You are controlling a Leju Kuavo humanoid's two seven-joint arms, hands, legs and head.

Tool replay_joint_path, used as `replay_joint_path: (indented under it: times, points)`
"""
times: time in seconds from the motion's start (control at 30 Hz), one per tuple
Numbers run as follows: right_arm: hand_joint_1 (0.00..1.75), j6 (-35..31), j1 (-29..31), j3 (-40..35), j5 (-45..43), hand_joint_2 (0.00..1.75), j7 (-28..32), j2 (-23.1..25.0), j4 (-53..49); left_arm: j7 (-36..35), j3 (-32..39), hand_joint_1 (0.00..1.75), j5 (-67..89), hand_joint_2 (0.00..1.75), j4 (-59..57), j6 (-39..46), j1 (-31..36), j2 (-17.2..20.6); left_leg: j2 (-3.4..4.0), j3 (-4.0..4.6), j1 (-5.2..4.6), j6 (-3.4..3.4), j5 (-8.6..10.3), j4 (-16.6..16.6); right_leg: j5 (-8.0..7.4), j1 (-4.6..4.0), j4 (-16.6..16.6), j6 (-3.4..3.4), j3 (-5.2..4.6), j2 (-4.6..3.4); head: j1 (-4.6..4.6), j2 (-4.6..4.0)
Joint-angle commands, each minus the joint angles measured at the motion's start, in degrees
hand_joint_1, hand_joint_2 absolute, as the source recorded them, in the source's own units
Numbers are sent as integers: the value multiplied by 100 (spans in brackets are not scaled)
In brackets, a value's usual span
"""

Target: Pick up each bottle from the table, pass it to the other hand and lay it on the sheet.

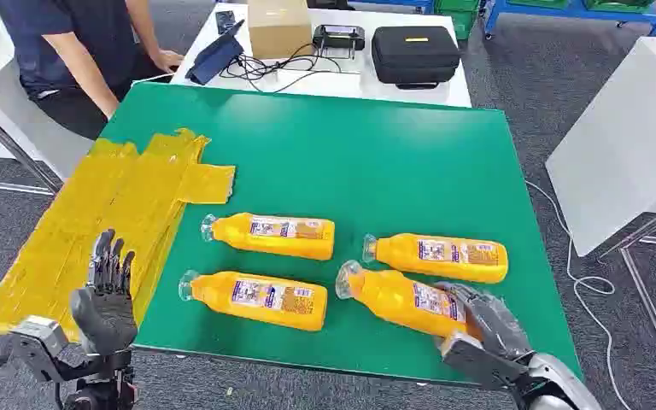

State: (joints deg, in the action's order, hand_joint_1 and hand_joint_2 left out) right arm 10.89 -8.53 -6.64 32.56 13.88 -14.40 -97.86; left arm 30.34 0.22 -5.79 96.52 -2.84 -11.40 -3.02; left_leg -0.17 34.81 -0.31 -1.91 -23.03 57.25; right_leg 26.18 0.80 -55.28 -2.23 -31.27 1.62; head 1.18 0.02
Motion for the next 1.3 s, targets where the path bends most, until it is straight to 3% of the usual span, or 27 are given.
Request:
replay_joint_path:
  times: [0.03, 0.1, 0.13, 0.33, 0.53, 0.73, 0.97, 1.3]
  points:
    - [175, 141, 788, 198, -145, 175, 77, 640, -207, -119, -144, 0, -54, 0, -83, -54, 202, -172, 30, -5, 4, 15, -12, 4, 0, -3, -1, 10, -1, -42, 2, 2]
    - [175, 146, 919, 118, -316, 175, 170, 586, -29, -157, -149, 0, -97, 0, -87, -98, 245, -180, 18, -3, 3, 15, -9, 1, 1, -2, 1, 9, -5, -28, -2, 0]
    - [175, 118, 1015, 60, -384, 175, 221, 565, 89, -183, -159, 0, -143, 175, -96, -142, 263, -176, 13, -5, 6, 18, -10, 3, 3, -4, 3, 12, -1, -28, 0, 0]
    - [175, -356, 1922, -826, -850, 175, 309, 675, 1232, -246, -193, 0, -784, 175, 92, -824, 54, -185, 34, -1, 5, 13, -9, -5, -5, -4, 11, 9, -3, -47, 0, 2]
    - [175, -1257, 3193, -1967, -552, 175, -190, 1872, 2838, -640, -273, 0, -1692, 175, -108, -1208, 393, -143, 51, -2, 5, 15, -5, -6, -10, -6, 4, 13, -12, -61, -2, 2]
    - [175, -1435, 3384, -2219, -636, 175, -295, 1892, 3004, -707, -295, 0, -1857, 175, -193, -1213, 460, -115, 26, -3, 12, 27, 3, -7, 2, -11, -3, 13, -13, -32, 2, 0]
    - [175, -1908, 4645, -2708, -851, 175, -512, 2923, 4999, -981, -626, 0, -2161, 175, -1162, -1187, 1478, -162, 29, 35, 9, 27, 15, -2, -8, -6, -16, 15, -49, -36, 0, 0]
    - [175, -1947, 4766, -2893, -982, 175, -449, 3063, 5216, -974, -642, 0, -2170, 175, -1252, -1197, 1539, -177, -3, 41, 9, 22, 28, -3, -10, -7, -11, 23, -45, 3, 0, 2]
